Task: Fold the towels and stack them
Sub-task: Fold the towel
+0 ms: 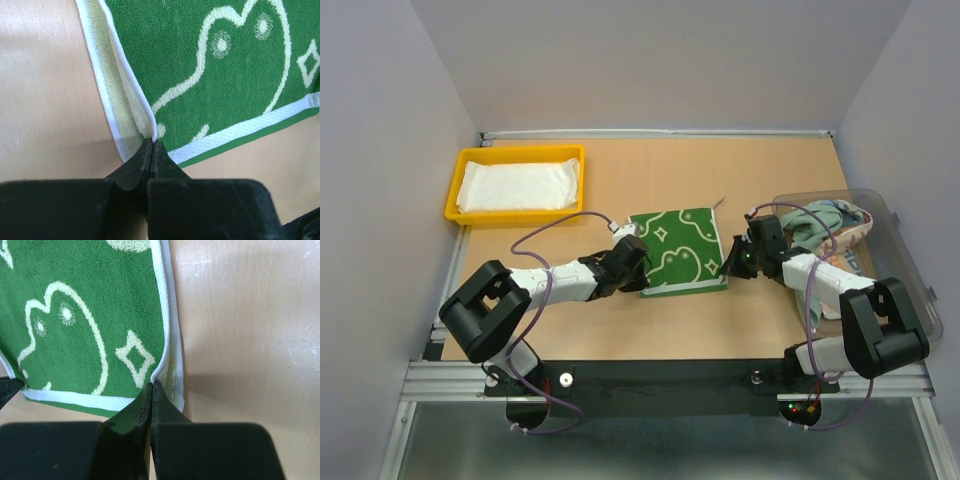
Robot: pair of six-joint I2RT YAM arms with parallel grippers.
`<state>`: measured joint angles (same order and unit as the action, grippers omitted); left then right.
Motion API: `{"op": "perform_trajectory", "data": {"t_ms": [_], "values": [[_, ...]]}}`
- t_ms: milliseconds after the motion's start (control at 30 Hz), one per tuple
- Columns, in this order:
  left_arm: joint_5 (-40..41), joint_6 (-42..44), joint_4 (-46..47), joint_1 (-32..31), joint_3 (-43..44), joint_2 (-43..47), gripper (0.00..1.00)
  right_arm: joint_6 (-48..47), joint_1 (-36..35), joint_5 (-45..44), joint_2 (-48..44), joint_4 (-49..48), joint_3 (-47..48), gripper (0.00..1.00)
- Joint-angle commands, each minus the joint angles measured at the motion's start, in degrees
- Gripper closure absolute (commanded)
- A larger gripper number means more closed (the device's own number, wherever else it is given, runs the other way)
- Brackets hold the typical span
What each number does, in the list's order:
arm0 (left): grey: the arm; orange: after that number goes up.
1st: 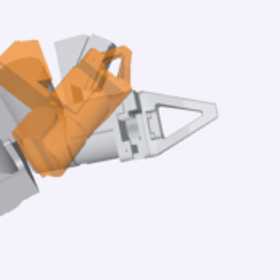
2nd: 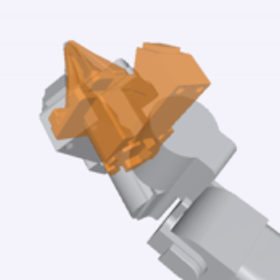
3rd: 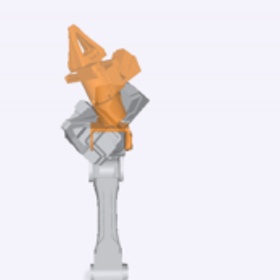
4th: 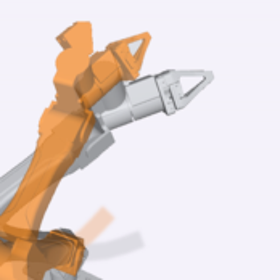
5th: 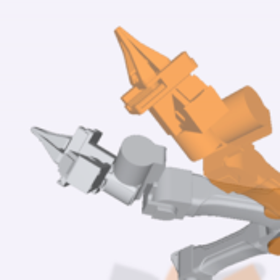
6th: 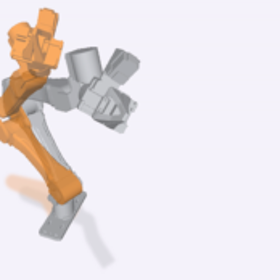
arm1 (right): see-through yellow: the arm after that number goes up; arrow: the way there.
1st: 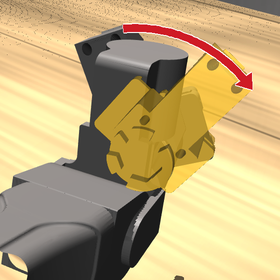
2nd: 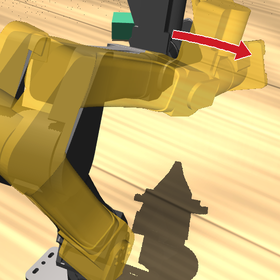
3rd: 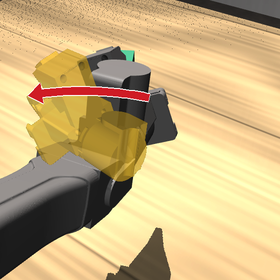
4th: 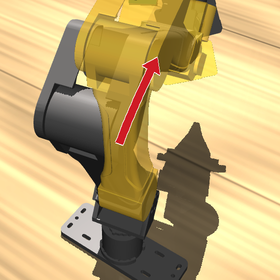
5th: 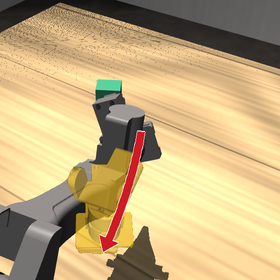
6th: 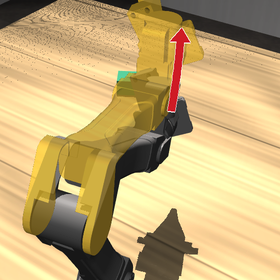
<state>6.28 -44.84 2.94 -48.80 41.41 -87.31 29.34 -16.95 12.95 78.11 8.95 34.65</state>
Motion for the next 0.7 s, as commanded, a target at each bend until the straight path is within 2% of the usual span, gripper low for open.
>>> {"op": "perform_trajectory", "data": {"t_ms": [0,67,133,233,400,433,467,500,667], "values": [[1.3,0.7,-1.7,-0.4,1.8,0.6,1.0,-0.6,-0.4,0.6,-0.3,-2.0,-0.2,0.99],[1.4,0.7,-2.1,-0.4,2.0,0.9,1.0,-0.7,-0.4,0.7,-0.3,-2.0,0.0,0.99],[1.5,0.7,-2.9,-0.4,2.3,0.5,0.88,-0.6,-0.4,0.7,-0.6,-2.0,0.0,0.99],[0.7,1.3,-2.9,-0.4,2.6,-1.3,0.76,-0.5,-0.4,0.6,-0.4,-2.1,-0.2,0.99],[-0.5,1.7,-2.9,-0.5,3.6,-3.2,0.74,-0.5,-0.4,0.7,-0.5,-2.2,-0.7,0.99],[-0.6,1.9,-2.9,-0.5,3.7,-3.6,0.66,-0.5,-0.4,0.7,-0.4,-2.3,-0.8,0.99],[-0.7,2.1,-2.9,-0.6,3.9,-3.7,0.65,-0.5,-0.4,0.8,-0.5,-2.3,-0.8,0.99],[-0.6,2.2,-2.9,-0.6,4.1,-3.9,0.6,-0.5,-0.4,0.8,-0.4,-2.3,-0.8,0.99],[-0.1,2.2,-5.0,-0.7,4.4,-3.4,0.62,-0.4,-0.4,0.9,-0.7,-2.4,-0.6,0.99]]}}
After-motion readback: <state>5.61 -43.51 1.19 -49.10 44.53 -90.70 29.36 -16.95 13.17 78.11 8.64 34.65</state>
